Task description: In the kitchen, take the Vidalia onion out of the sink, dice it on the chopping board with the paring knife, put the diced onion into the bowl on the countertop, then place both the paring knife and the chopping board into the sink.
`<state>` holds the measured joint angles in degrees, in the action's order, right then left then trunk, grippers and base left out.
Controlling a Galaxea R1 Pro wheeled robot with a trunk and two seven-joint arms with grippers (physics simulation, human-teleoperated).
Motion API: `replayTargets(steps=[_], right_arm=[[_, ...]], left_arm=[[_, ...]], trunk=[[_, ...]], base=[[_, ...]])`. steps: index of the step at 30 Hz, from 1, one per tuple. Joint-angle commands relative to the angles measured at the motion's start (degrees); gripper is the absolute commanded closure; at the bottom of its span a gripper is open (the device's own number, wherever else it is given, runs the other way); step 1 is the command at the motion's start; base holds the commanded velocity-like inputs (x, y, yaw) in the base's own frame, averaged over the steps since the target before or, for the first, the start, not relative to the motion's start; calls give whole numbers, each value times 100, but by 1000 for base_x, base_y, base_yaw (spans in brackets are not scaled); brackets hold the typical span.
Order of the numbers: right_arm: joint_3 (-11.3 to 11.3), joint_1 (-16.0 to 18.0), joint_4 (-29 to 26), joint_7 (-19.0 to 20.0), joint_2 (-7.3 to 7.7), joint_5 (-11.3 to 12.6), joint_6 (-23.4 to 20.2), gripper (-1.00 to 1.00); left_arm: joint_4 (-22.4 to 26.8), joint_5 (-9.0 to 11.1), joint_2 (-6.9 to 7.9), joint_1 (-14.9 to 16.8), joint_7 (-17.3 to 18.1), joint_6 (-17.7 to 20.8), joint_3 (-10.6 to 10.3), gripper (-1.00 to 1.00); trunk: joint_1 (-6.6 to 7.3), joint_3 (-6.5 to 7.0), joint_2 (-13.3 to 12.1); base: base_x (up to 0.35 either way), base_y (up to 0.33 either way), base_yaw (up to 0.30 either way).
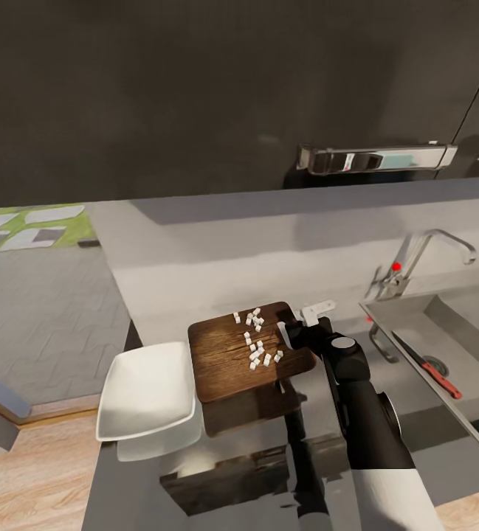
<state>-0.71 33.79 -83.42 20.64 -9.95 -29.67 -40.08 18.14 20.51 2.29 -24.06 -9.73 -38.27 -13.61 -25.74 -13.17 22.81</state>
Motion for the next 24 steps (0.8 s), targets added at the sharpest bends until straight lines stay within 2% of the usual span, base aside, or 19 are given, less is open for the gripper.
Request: replayTargets(steps=[1, 24], right_arm=[[-8, 5, -8, 54, -5, -57, -17, 100], [21, 5, -8, 54, -5, -65, -262, 100]], left_arm=[[14, 19, 5, -2, -46, -5, -50, -100], [14, 19, 5, -2, -46, 4, -51, -100]], trunk=[[-4, -1, 11], [-4, 204, 11]], base=[[0, 0, 0], [0, 0, 0]])
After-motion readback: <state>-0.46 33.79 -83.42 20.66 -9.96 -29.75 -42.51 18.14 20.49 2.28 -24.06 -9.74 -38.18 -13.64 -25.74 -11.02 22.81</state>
